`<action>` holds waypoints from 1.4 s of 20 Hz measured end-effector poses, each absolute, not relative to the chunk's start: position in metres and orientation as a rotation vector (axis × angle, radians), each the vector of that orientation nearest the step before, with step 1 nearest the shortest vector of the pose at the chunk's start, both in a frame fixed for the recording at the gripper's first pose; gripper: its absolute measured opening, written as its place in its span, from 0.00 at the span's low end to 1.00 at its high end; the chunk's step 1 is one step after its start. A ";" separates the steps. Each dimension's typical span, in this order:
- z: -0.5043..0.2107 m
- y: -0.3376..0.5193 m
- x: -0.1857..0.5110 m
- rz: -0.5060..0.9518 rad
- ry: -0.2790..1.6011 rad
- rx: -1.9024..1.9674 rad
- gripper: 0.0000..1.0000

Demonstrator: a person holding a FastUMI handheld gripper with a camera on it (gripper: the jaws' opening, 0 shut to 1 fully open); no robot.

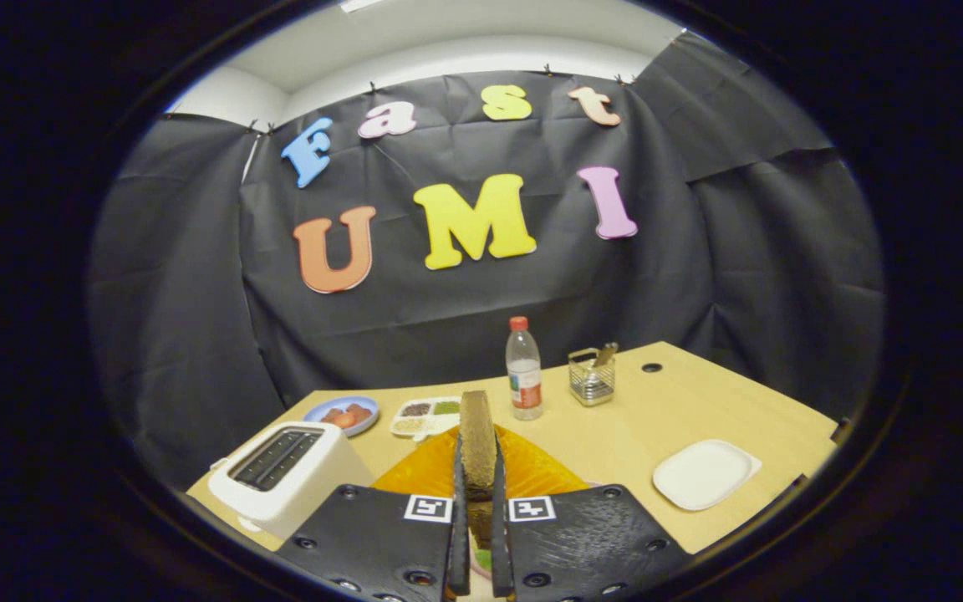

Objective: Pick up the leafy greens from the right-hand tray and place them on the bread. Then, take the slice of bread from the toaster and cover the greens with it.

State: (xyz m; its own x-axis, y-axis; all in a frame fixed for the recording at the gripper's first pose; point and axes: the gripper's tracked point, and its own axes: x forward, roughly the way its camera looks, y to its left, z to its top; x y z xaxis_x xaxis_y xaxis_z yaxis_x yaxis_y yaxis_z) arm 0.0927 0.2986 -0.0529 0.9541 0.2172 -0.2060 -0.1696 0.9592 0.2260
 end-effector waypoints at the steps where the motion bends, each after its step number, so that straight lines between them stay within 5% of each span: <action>1: -0.064 0.298 0.093 0.194 0.244 0.218 0.10; 13: -0.132 0.286 0.101 0.172 0.311 0.344 0.10; 18: -0.143 0.257 0.103 0.149 0.322 0.256 0.17; 28: -0.166 0.203 0.118 0.121 0.389 0.172 0.64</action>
